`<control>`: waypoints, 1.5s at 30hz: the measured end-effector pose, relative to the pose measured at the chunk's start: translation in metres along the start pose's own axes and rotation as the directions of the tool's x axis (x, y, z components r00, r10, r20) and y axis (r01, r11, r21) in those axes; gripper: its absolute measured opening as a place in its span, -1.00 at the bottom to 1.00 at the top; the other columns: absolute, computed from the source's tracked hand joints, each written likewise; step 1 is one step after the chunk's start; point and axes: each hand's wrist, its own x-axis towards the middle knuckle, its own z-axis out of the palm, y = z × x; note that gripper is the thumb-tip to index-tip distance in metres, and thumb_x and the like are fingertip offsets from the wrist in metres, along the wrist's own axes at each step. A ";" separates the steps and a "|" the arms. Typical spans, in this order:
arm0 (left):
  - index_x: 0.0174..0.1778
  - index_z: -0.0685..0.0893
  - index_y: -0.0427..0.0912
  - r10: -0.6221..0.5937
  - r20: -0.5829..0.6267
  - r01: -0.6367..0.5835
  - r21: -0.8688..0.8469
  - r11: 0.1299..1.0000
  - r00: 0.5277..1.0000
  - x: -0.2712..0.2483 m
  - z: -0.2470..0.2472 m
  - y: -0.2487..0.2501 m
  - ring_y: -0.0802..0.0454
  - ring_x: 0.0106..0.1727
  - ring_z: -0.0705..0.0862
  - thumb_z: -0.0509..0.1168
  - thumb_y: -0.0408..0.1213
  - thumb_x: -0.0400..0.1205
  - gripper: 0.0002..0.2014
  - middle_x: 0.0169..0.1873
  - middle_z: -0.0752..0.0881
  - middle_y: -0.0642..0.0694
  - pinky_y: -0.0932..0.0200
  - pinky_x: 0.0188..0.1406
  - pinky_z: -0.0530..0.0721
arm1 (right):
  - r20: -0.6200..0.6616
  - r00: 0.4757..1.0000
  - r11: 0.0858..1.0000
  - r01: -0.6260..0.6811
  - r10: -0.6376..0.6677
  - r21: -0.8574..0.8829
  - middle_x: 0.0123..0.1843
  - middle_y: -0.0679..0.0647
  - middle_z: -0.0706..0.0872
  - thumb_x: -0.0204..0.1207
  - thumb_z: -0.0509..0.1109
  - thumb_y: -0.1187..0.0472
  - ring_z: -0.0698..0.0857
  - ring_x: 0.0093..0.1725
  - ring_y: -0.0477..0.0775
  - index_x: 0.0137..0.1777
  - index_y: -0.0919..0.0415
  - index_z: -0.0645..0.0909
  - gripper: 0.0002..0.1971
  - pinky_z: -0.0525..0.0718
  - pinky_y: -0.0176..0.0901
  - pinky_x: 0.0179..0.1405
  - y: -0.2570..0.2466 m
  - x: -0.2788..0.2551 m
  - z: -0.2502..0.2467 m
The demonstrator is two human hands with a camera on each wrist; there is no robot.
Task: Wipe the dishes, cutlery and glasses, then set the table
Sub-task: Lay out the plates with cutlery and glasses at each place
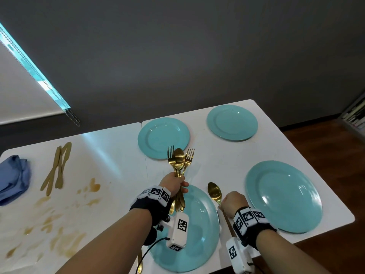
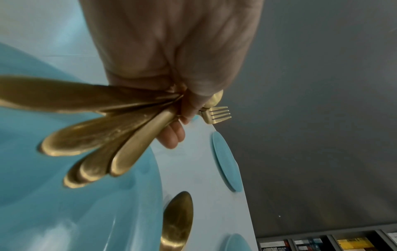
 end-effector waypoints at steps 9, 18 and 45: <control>-0.16 0.49 -0.16 -0.004 -0.020 0.003 -0.034 0.999 1.000 -0.014 -0.016 -0.008 0.02 -0.40 0.63 0.11 -0.34 0.73 -0.84 -0.31 0.65 -0.12 0.21 -0.38 0.61 | -0.074 0.997 0.997 -0.023 0.017 -0.074 -0.27 0.08 0.62 0.48 0.32 0.18 0.63 -0.26 0.10 -0.25 0.23 0.57 -0.86 0.55 -0.26 -0.31 -0.006 -0.010 0.006; -0.15 0.50 -0.17 0.036 0.040 -0.036 0.000 0.999 0.999 -0.020 -0.035 -0.005 0.03 -0.39 0.65 0.12 -0.33 0.73 -0.85 -0.31 0.66 -0.09 0.24 -0.41 0.60 | -0.119 0.993 0.998 -0.006 -0.001 -0.058 -0.29 0.07 0.63 0.47 0.36 0.13 0.65 -0.21 0.09 -0.34 0.22 0.56 -0.78 0.50 -0.29 -0.37 -0.014 -0.033 -0.017; -0.20 0.56 -0.19 0.138 0.385 -0.155 0.013 0.988 0.912 -0.049 -0.032 -0.002 0.07 -0.49 0.57 0.15 -0.36 0.72 -0.81 -0.38 0.61 -0.10 0.12 -0.37 0.69 | -0.217 0.974 0.875 0.164 -0.070 0.455 -0.46 0.03 0.58 0.39 0.50 0.10 0.53 -0.47 -0.02 -0.49 0.15 0.56 -0.71 0.48 -0.29 -0.50 -0.117 -0.114 -0.039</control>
